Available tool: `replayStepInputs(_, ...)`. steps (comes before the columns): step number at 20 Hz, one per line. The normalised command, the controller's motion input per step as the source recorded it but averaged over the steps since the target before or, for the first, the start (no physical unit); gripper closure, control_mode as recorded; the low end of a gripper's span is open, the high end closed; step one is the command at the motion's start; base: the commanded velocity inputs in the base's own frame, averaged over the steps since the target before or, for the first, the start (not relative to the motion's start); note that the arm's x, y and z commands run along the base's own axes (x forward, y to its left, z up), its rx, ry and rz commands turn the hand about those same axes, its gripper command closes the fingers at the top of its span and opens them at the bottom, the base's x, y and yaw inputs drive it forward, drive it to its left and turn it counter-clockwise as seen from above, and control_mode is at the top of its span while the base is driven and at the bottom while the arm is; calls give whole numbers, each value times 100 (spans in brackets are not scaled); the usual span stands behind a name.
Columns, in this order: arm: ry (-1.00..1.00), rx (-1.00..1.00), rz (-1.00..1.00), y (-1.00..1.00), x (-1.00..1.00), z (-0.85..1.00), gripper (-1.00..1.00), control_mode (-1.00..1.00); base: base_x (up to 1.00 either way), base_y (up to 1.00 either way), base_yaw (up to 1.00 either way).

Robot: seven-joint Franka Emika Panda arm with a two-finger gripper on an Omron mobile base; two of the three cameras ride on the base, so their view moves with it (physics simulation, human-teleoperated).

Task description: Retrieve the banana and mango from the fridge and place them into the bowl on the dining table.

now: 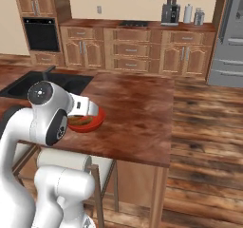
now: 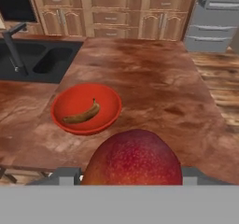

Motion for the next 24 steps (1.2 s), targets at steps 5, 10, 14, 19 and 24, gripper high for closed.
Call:
replayStepInputs(5, 11, 0, 0, 23, 45, -16, 100, -100, 0, 0, 0)
replayStepInputs(10, 11, 0, 0, 35, 30, -31, 100, -100, 0, 0, 0)
replayStepInputs(14, 25, 0, 0, 40, 26, -26, 100, -100, 0, 0, 0)
replayStepInputs(19, 18, 0, 1, 33, 31, -44, 100, -100, 0, 0, 0)
replayStepInputs(24, 7, 0, 2, 19, 39, -23, 100, -100, 0, 0, 0)
